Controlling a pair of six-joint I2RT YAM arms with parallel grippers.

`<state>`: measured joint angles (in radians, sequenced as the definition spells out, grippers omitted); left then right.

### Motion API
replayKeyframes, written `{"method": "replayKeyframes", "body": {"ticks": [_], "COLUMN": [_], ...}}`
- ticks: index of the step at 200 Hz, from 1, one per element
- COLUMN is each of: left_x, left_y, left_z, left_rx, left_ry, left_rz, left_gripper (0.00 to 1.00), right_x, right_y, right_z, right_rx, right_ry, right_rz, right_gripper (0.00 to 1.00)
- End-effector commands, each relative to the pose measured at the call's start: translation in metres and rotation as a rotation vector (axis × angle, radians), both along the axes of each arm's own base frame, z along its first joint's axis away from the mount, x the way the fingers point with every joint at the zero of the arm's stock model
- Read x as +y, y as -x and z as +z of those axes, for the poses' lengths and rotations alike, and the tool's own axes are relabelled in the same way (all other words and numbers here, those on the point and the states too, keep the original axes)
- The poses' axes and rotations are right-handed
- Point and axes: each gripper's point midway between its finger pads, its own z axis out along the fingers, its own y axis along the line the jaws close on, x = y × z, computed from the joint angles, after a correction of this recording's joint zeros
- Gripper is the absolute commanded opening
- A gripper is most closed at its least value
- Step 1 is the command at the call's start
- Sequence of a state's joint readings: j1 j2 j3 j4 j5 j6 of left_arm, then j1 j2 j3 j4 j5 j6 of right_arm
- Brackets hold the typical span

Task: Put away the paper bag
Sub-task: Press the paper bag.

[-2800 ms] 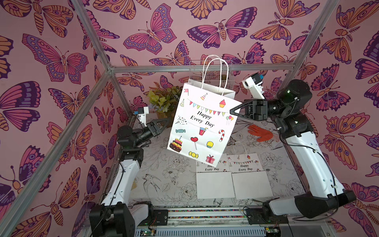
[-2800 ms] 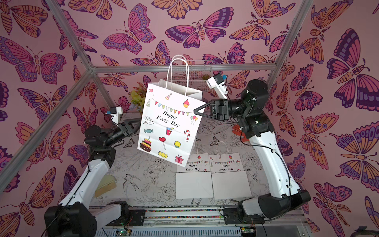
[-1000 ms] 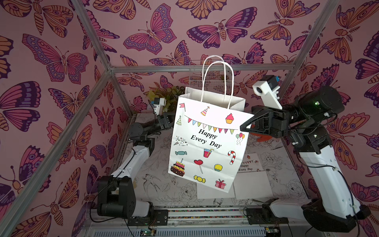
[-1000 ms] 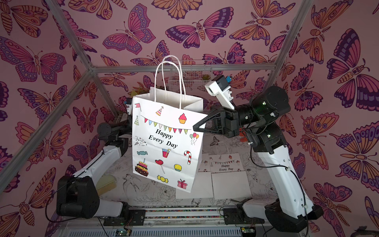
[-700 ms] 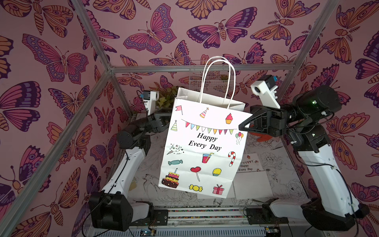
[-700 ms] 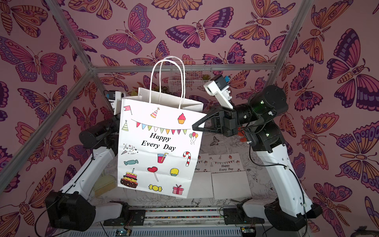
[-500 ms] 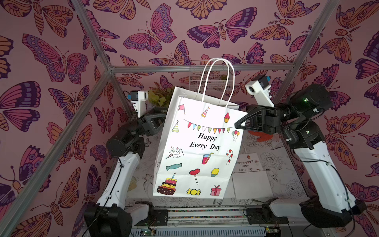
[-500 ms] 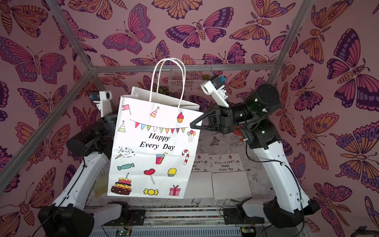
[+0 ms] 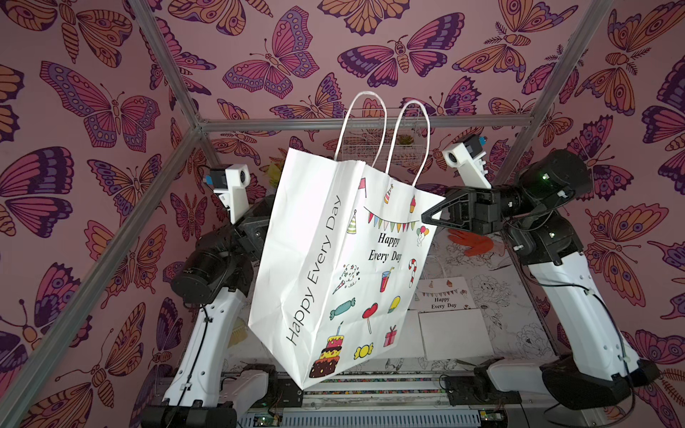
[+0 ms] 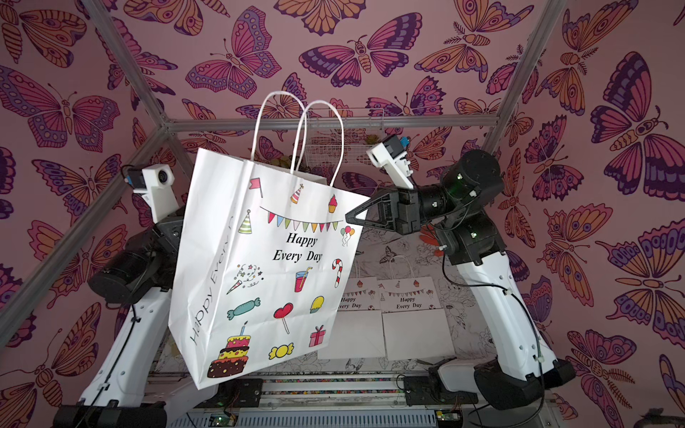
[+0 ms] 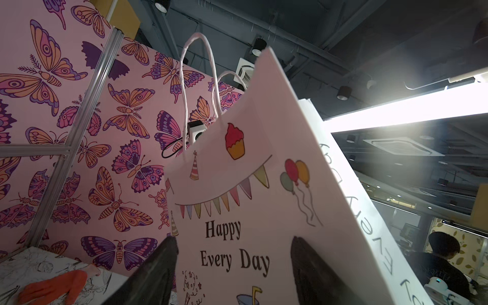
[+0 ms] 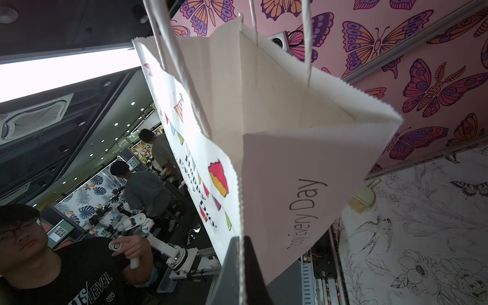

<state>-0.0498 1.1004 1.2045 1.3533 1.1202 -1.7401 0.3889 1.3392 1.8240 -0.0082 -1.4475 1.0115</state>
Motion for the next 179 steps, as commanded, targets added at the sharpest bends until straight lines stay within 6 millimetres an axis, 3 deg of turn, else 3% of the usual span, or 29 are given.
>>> {"method": "replayKeyframes", "body": {"ticks": [1,50,101,143,179], "left_x": [0.002,0.010,0.039,0.038,0.050], "left_y": [0.004,-0.021,-0.074,-0.076,-0.094], "left_z": [0.004,-0.006,-0.012,-0.001,-0.017], "left_rx": [-0.006,0.043,0.143,0.097,0.149], "left_ry": [0.003,0.010,0.158,0.104,0.084], "left_rz": [0.010,0.072,0.136,0.144,0.206], "left_gripper": [0.70,0.70,0.70,0.71,0.70], "right_x": [-0.004,-0.008,-0.004,-0.004,-0.009], "right_y": [-0.011,-0.030,-0.061,-0.068,-0.061], "right_z": [0.001,-0.002,-0.002,-0.002,0.013], "right_rx": [-0.024,-0.022,-0.035,-0.059,-0.129], "right_ry": [-0.016,-0.014,-0.010,-0.001,-0.017], "right_rz": [-0.052,-0.101,-0.092,-0.054,-0.057], "right_gripper": [0.00,0.00,0.00,0.00,0.00]}}
